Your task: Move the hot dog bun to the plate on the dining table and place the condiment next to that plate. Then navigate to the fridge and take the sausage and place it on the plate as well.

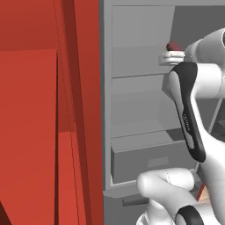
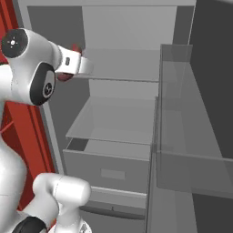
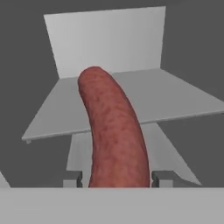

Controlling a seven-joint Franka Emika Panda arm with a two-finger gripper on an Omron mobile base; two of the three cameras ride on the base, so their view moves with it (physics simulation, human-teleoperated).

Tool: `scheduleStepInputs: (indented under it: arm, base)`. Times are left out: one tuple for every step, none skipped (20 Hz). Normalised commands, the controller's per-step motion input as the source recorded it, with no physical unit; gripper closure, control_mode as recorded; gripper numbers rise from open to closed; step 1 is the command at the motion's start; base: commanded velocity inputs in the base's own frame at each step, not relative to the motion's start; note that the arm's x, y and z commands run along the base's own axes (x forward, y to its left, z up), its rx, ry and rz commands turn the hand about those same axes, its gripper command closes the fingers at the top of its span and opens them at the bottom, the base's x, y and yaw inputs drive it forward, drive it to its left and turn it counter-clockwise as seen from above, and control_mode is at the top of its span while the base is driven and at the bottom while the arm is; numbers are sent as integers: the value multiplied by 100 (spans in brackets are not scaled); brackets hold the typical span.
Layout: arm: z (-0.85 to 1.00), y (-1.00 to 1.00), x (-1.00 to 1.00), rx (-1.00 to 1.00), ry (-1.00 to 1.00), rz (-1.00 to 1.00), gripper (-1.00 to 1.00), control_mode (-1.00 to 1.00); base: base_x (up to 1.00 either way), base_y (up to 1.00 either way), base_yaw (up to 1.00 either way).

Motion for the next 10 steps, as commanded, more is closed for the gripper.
scheduleStepInputs:
  arm:
    - [31,0,-100,-23,-6,11,100,-100]
    - [11,0,-97,-26,-4,10,100,-100]
    - [0,0,-83,-24,-2,11,100,-100]
    - [0,0,-72,-21,-1,12,100,-100]
    - [0,0,-69,-20,0,11,100,-100]
    - [0,1,-47,-21,0,9,100,-100]
    - [0,6,-47,-21,0,9,100,-100]
    - [0,11,-52,-21,0,10,100,-100]
    - [0,14,-46,-22,0,10,100,-100]
    - [0,16,-43,-20,0,10,100,-100]
  base:
    - [0,0,0]
    - [0,0,0]
    - [0,0,0]
    - [0,0,0]
    - [0,0,0]
    - [0,0,0]
    - [0,0,0]
    - [0,0,0]
    - [0,0,0]
    - [0,0,0]
